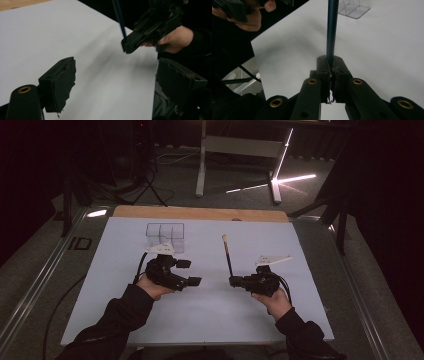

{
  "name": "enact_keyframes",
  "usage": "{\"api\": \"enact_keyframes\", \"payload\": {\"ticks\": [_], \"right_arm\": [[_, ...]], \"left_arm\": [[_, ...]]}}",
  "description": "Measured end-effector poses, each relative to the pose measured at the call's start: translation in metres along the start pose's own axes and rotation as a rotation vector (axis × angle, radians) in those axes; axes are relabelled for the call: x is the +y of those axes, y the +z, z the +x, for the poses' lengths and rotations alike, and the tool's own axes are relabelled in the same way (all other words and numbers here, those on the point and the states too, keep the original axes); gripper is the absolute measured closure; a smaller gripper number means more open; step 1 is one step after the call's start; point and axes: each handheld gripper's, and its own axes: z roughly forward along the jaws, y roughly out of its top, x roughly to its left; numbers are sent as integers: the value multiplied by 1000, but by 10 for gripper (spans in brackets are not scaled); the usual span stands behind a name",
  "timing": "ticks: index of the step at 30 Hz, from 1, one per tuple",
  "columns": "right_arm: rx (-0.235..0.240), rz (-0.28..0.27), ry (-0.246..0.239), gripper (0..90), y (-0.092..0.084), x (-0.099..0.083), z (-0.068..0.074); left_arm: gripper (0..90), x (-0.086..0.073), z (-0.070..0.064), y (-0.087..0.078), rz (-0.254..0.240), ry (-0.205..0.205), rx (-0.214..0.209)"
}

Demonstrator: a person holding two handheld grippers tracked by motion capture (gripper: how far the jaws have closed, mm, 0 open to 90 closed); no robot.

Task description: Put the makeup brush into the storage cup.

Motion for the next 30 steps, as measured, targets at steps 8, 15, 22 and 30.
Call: {"api": "enact_keyframes", "payload": {"ticks": [8,15,22,30], "right_arm": [[41,-23,-50,857,6,-7,1],[29,-20,-67,857,8,-8,0],[33,-33,-68,857,5,-7,0],[39,-30,-83,857,6,-7,1]], "left_arm": [[262,8,7,11,-104,-6,-21],[283,21,11,26,-146,-53,-75],[424,26,15,41,-187,-87,-66],[554,36,14,52,-219,-107,-111]]}}
